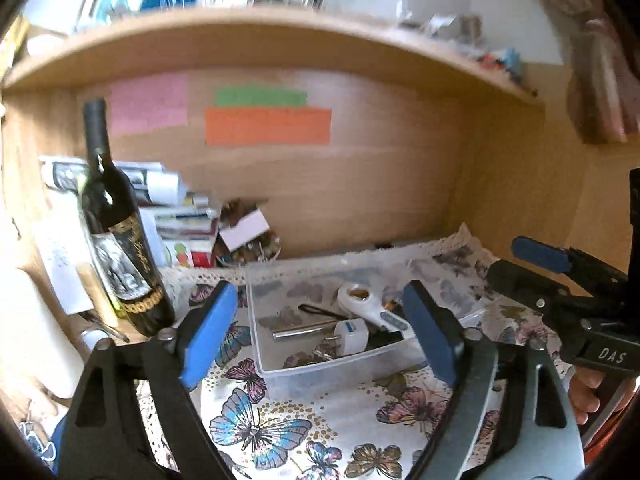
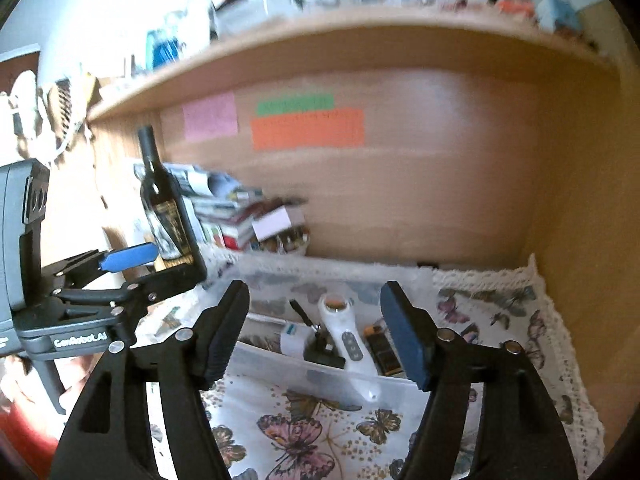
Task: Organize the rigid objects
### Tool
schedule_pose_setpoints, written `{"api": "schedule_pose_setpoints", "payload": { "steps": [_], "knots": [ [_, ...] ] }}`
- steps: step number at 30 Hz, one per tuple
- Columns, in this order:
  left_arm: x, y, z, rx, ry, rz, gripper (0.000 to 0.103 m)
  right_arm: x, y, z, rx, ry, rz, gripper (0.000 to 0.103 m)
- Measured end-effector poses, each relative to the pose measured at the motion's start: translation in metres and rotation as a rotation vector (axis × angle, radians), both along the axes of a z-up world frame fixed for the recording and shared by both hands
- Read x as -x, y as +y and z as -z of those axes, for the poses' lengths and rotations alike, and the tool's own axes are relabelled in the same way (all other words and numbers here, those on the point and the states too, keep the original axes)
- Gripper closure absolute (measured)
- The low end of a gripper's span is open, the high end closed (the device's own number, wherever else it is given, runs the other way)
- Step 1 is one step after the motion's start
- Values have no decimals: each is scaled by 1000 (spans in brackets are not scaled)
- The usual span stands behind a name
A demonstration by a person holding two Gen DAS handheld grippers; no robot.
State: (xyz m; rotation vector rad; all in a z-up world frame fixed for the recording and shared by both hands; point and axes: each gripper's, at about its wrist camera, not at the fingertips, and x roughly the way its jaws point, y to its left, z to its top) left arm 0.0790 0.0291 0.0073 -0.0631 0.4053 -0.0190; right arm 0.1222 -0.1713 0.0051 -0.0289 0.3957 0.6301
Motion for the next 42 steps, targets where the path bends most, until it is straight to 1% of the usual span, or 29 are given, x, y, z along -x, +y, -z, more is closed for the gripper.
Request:
{"api": "schedule_pose_setpoints", "payload": {
  "steps": [4, 5, 8, 13, 18, 24, 42],
  "knots": [
    [26, -6, -10, -13, -62, -14, 5, 22, -11, -8, -24, -63, 24, 25],
    [32, -8, -12, -15, -75, -16, 4, 26, -13, -9, -27, -77, 30, 21],
    [45, -12, -16, -21, -100, -18, 2, 40, -20, -13, -43, -105, 35, 18],
    [60, -17, -19, -25, -125, -13, 2, 52, -23, -14, -55, -122, 37, 18],
    [67, -19, -20, -24, -139, -13, 1, 60, -25, -16, -57, -133, 42, 17],
    [67, -20, -21, -19, -143, -13, 1, 63, -26, -16, -64, -138, 41, 15],
    [66, -22, -22, -16, -141, -14, 1, 63, -25, -17, -71, -136, 40, 13]
  ]
}}
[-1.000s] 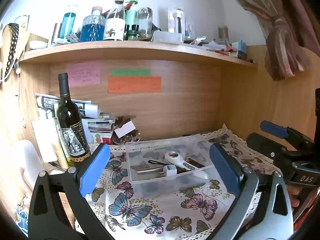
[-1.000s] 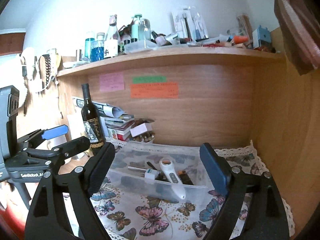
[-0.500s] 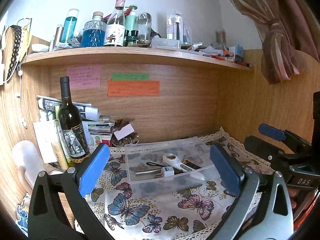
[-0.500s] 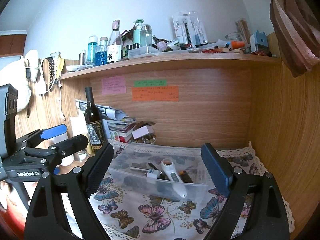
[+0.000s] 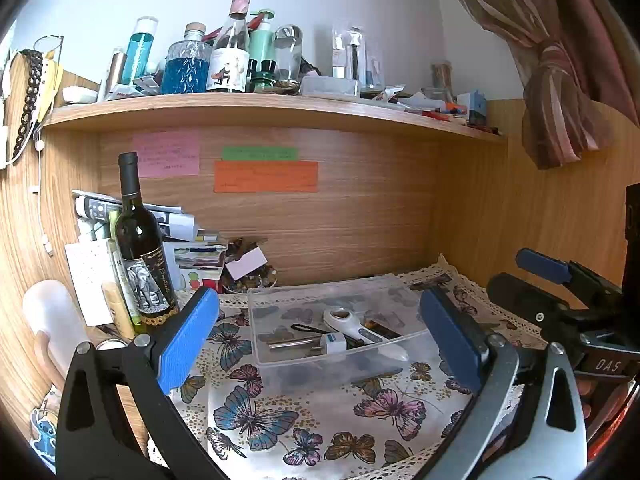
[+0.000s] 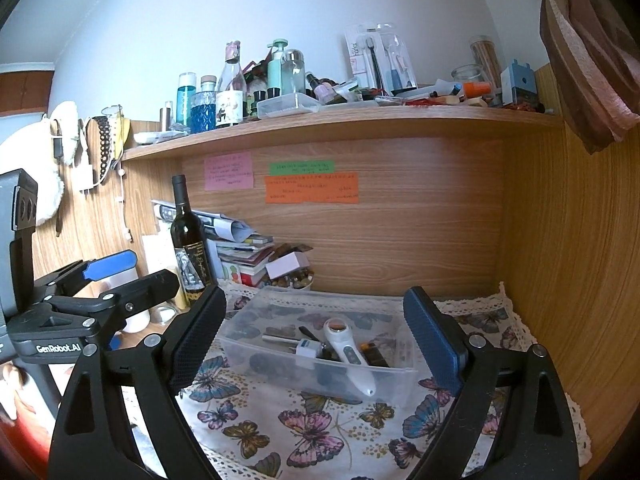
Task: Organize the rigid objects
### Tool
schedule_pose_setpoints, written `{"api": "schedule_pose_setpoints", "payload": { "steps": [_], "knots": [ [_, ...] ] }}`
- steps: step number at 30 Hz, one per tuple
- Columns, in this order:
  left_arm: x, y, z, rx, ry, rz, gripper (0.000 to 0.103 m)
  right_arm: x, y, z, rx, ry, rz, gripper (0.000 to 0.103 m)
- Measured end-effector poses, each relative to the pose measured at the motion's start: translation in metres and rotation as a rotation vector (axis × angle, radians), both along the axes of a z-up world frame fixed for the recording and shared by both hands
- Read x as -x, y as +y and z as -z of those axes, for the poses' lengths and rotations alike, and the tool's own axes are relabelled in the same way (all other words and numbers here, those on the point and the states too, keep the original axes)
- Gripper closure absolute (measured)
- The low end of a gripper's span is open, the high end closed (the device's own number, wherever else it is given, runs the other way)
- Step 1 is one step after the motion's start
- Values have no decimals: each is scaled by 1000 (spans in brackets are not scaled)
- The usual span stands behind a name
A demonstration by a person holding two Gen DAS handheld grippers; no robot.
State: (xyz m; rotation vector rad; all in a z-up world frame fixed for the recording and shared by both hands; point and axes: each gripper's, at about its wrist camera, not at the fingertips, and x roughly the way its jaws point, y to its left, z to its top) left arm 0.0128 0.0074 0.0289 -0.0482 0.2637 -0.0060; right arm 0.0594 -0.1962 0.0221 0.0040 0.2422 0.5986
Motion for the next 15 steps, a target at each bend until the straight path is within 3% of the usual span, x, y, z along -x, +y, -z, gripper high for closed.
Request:
{"api": "schedule_pose_setpoints", "payload": {
  "steps": [15],
  "knots": [
    [2, -4, 0, -7, -12, 6, 1, 3, 3, 0, -5, -4, 0, 10]
  ]
}}
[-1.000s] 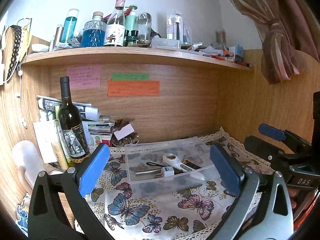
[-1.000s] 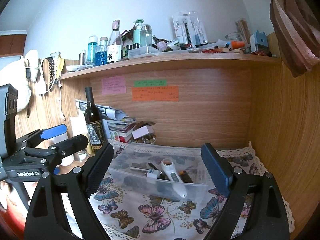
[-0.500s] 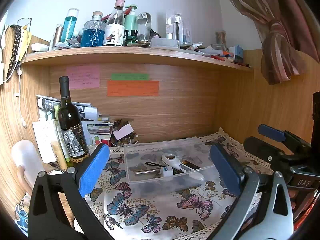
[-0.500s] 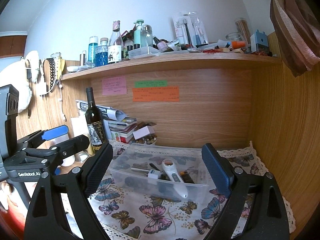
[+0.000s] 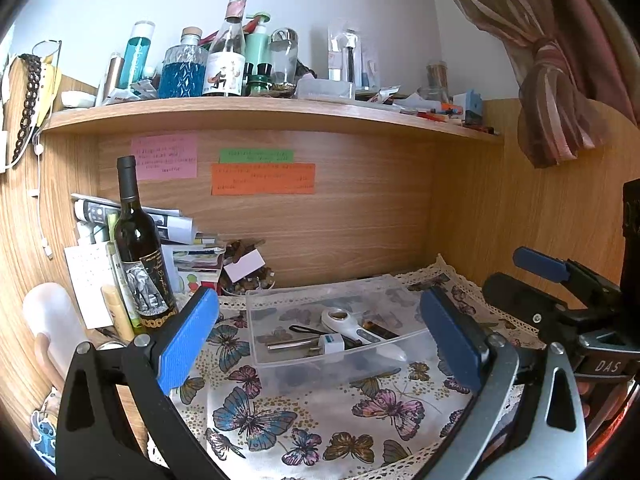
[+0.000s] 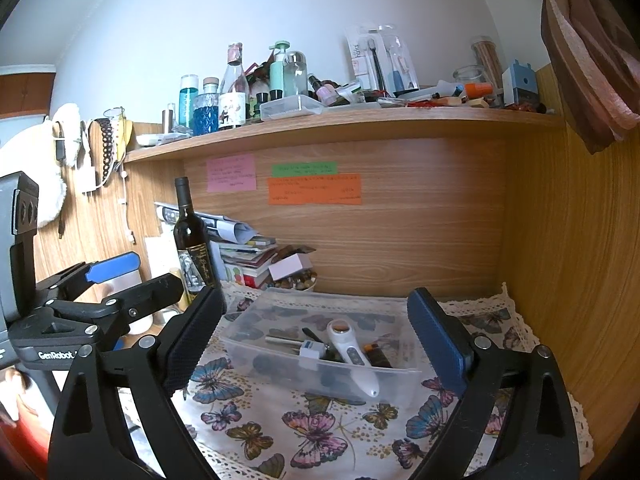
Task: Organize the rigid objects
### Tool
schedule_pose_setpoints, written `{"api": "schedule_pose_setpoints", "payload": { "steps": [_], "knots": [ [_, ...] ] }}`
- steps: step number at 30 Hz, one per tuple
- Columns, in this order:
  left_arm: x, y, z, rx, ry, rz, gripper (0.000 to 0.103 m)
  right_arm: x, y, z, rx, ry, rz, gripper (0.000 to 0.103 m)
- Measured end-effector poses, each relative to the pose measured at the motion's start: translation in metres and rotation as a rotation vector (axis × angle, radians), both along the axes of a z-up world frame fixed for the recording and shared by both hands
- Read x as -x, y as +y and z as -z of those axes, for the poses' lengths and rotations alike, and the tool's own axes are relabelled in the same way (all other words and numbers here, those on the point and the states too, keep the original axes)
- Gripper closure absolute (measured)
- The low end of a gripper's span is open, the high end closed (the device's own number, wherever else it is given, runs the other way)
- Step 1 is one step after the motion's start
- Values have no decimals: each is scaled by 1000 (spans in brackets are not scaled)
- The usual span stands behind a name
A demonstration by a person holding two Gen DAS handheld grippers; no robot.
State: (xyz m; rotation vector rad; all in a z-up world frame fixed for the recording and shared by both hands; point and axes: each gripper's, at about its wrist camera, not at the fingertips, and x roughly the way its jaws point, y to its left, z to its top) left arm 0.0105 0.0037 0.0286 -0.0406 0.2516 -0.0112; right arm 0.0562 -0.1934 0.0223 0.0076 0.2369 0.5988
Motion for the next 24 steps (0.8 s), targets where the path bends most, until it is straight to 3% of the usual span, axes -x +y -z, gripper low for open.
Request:
{"api": "schedule_pose_setpoints", "payload": {
  "steps": [24],
  "knots": [
    [0, 0, 2, -5, 2, 12, 1, 1, 3, 4, -1, 13, 12, 7]
  ]
}}
